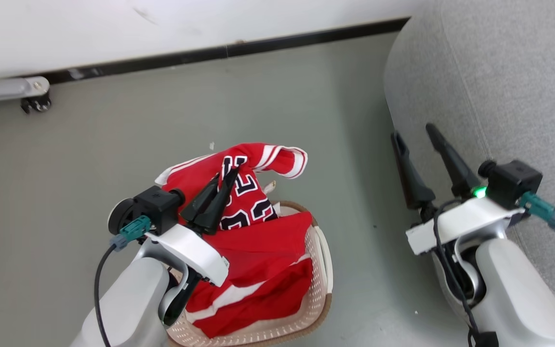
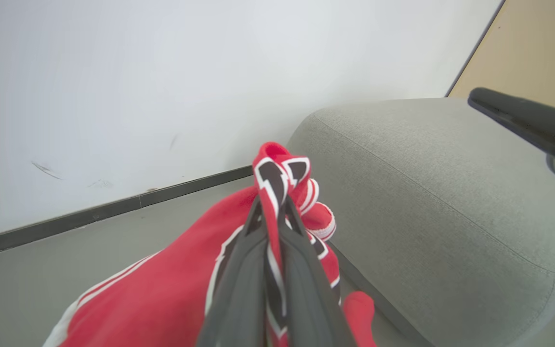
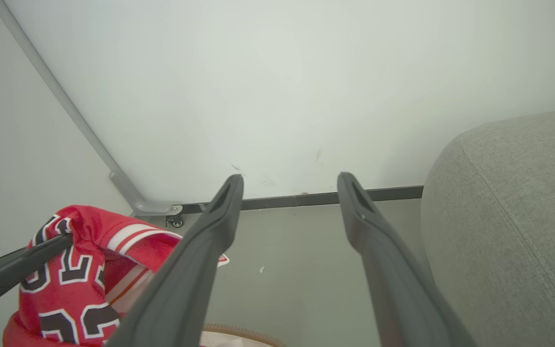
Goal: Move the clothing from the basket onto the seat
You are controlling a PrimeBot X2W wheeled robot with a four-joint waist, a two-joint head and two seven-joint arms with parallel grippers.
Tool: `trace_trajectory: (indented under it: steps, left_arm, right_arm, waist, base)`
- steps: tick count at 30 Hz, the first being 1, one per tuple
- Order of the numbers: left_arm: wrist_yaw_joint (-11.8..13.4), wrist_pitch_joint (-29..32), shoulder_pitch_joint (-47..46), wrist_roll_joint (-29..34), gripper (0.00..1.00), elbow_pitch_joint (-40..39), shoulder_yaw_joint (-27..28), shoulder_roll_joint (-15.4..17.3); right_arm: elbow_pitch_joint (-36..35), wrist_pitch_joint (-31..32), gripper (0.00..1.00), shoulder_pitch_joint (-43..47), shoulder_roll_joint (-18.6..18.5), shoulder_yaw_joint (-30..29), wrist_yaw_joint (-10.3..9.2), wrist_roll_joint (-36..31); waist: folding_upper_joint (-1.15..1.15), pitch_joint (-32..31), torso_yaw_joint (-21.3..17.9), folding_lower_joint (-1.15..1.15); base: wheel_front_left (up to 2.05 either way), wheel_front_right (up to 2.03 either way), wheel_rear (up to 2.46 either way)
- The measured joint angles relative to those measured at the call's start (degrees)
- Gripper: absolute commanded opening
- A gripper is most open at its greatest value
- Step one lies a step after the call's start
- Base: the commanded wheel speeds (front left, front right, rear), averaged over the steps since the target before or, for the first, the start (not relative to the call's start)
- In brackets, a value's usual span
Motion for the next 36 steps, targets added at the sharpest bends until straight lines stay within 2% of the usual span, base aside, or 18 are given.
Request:
trace_trajectory:
  steps: [11,23,28,36]
  left_arm:
    - [0.0,0.0,1.3,0.0,0.00,-2.4,3.4,-0.1]
    - [0.0,0.0,2.9,0.0,0.00,-3.1,3.7,-0.3]
    - [0.0,0.0,3.0,0.0,0.00,-3.0,3.6,-0.4]
    - [0.0,0.0,3.1,0.0,0.00,-2.6,3.2,-0.6]
  right_arm:
    - [0.6,0.0,1.00,3.1,-0.6,0.7,0.00,0.1]
    - [1.2,0.0,1.00,6.5,-1.7,2.8,0.00,1.2]
    - [1.6,0.0,1.00,8.2,-2.4,4.9,0.00,1.7]
    - [1.6,0.0,1.00,9.0,-3.3,12.7,0.00,3.4]
  waist:
    - [0.00,-5.4,1.4,0.00]
    - [0.00,-10.7,2.7,0.00]
    - [0.00,-12.6,3.1,0.00]
    - [0.00,-15.0,3.6,0.00]
  base:
    - [0.00,0.00,0.00]
    - [0.00,0.00,0.00]
    - [0.00,0.00,0.00]
    - [0.00,0.00,0.00]
